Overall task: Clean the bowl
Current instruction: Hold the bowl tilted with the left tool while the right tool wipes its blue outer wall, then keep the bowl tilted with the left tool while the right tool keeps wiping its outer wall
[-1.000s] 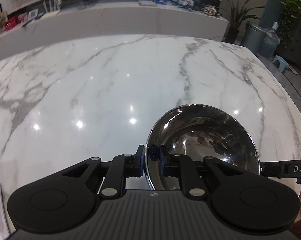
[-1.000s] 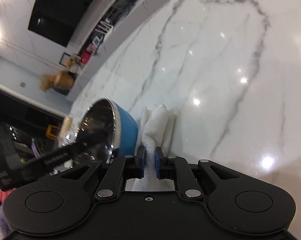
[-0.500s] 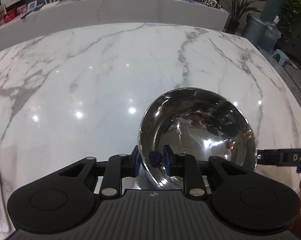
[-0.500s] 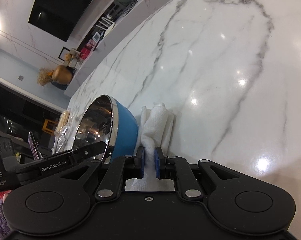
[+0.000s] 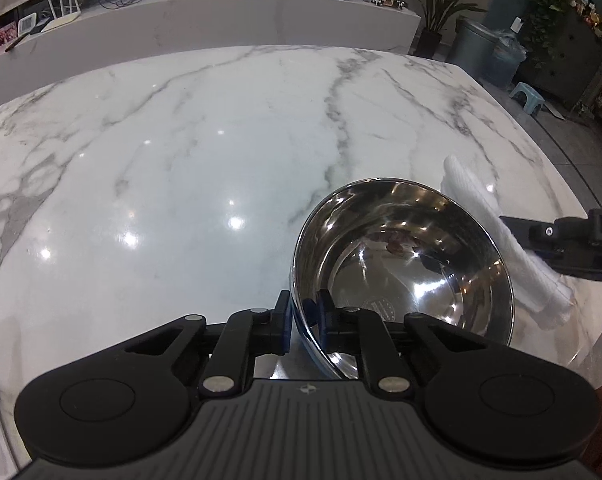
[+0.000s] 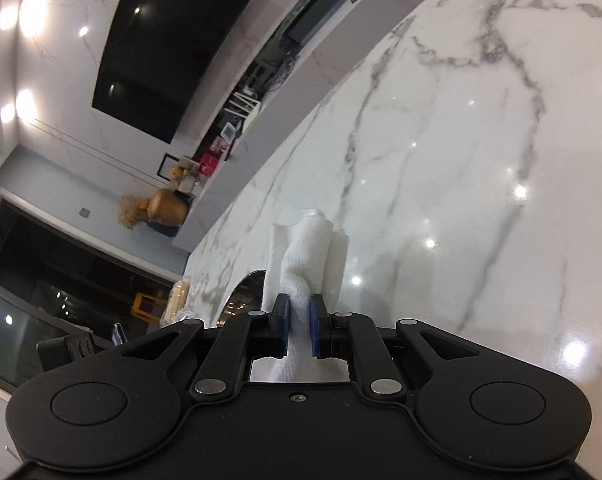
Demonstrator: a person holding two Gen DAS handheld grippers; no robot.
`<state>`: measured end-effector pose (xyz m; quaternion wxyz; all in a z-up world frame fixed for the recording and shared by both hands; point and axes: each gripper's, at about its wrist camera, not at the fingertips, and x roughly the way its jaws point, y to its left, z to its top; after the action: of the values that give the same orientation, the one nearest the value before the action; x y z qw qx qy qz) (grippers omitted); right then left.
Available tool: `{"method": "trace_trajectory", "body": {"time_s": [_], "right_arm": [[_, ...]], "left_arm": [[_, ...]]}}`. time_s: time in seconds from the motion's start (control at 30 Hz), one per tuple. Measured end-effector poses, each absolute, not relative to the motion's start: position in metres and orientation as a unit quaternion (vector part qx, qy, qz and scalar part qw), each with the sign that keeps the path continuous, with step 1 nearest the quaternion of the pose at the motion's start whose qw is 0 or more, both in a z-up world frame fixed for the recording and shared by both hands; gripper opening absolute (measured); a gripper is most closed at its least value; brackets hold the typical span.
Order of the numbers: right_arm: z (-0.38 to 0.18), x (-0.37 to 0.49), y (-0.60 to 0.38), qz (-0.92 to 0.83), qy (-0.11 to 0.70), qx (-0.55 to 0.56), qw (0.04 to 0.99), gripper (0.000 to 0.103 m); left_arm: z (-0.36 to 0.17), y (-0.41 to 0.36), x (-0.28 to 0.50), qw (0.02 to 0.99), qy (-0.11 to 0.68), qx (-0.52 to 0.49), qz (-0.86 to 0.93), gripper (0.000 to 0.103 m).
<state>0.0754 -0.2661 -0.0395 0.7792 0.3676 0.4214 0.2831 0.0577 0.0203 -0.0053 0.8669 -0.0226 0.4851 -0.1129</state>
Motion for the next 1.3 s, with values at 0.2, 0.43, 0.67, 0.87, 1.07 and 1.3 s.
{"method": "trace_trajectory", "body": {"time_s": [0.2,0.43,0.67,0.87,1.07,1.3], "right_arm": [[-0.046,0.075,-0.262,0.268,0.448,0.353,0.777,0.010],[-0.056,0.072,-0.243,0.262,0.487,0.305,0.776,0.010],[-0.055,0.072,-0.228,0.267,0.498,0.277,0.777,0.010],[-0.053,0.073,-0.228,0.268,0.498,0.270,0.780,0.010],[-0.052,0.073,-0.228,0.266,0.497,0.270,0.780,0.010],[-0.040,0.073,-0.260,0.260,0.434,0.344,0.791,0.010]], "left_arm": [[-0.005,0.020,0.062,0.869,0.482,-0.032,-0.104,0.011],[-0.004,0.022,0.063,0.872,0.480,-0.038,-0.087,0.013],[-0.005,0.031,0.059,0.858,0.506,-0.069,-0.058,0.030],[-0.010,0.033,0.056,0.843,0.527,-0.088,-0.058,0.030],[-0.006,0.030,0.055,0.853,0.513,-0.066,-0.071,0.015],[-0.004,0.028,0.054,0.859,0.498,-0.045,-0.106,0.012]]}}
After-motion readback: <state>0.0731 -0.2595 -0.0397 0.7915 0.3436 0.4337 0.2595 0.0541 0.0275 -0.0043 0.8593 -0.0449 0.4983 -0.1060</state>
